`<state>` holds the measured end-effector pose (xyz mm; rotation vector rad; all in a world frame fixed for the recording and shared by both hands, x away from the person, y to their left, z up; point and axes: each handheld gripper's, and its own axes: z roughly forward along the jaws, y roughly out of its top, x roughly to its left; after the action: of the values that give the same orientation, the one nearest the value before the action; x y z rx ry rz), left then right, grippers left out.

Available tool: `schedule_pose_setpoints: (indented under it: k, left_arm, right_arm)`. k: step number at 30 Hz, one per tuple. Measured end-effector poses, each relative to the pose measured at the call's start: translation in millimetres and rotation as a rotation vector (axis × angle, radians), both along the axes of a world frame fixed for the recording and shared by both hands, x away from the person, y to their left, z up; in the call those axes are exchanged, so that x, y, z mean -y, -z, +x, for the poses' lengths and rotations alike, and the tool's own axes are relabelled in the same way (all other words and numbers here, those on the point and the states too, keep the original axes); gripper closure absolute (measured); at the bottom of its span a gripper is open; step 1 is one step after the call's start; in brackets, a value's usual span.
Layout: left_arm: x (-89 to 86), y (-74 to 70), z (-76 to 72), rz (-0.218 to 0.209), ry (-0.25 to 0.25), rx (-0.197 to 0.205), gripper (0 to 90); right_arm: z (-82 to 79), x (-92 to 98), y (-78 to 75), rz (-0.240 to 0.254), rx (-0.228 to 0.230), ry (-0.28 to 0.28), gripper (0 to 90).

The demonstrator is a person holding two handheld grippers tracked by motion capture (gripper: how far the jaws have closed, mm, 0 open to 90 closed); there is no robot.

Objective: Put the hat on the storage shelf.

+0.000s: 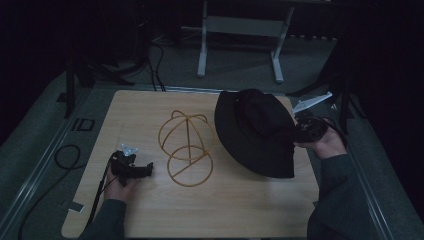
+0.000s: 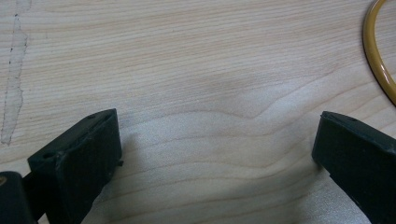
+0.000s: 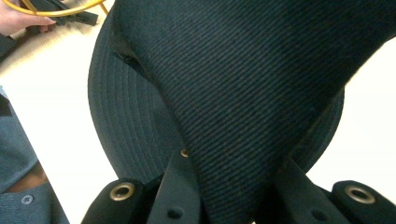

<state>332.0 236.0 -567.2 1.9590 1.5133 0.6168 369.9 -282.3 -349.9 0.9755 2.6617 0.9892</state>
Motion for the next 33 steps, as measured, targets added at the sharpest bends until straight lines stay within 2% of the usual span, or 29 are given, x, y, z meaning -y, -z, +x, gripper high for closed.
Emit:
schedule_pose_setpoints:
  k: [9,33]
  left_arm:
    - [0.0,-0.1,0.0,0.000,0.000,-0.001,1.6]
    - [0.0,-0.2,0.0,-0.001,0.000,-0.002,1.6]
  right_arm:
    - [-1.9,-3.5,-9.6,0.013,0.021,-0.014,86.8]
    - [-5.5,-16.2,-33.7,0.007,0.062,-0.060,86.8]
